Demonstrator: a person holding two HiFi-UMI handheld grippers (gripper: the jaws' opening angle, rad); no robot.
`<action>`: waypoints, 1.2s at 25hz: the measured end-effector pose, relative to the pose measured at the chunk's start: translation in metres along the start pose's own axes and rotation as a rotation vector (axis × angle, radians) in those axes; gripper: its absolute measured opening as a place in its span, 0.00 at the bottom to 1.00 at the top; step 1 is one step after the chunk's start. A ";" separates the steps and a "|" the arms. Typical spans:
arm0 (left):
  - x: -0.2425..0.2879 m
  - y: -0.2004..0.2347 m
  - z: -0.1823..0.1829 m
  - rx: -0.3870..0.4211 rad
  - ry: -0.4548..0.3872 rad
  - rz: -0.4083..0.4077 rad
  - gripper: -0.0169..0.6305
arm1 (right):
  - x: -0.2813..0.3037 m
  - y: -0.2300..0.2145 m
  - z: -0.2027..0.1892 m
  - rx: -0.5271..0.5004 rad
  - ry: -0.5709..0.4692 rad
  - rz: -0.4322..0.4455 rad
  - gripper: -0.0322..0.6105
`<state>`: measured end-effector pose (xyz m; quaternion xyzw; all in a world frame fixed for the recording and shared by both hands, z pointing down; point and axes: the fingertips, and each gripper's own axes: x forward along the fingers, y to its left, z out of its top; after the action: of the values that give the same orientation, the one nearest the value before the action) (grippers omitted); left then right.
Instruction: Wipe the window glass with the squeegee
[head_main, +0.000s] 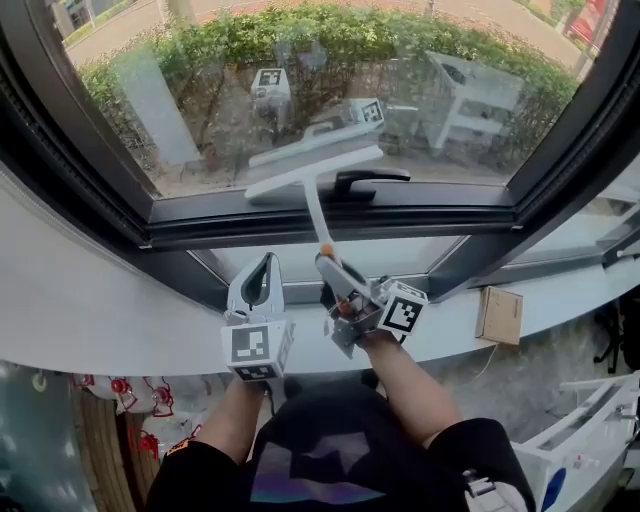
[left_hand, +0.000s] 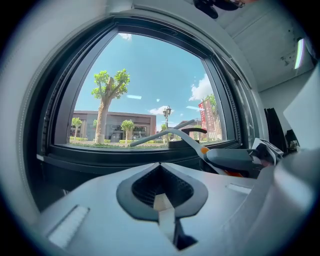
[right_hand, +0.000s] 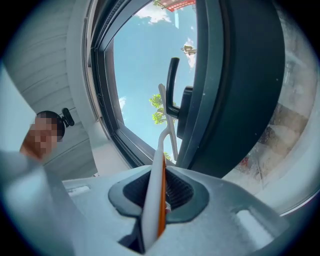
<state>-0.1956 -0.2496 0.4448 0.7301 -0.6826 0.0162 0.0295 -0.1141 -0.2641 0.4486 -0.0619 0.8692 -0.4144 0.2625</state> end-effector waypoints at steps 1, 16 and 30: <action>-0.001 0.000 -0.003 0.000 0.005 0.004 0.05 | -0.002 -0.001 -0.001 -0.009 0.003 -0.002 0.13; 0.019 -0.038 0.108 0.073 -0.224 0.027 0.05 | -0.007 0.092 0.142 -0.148 -0.119 0.265 0.12; 0.052 -0.112 0.135 0.085 -0.251 0.029 0.05 | -0.029 0.086 0.193 -0.176 -0.053 0.303 0.12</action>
<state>-0.0824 -0.3024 0.3114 0.7169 -0.6902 -0.0459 -0.0874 0.0186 -0.3315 0.2955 0.0361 0.8943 -0.2905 0.3385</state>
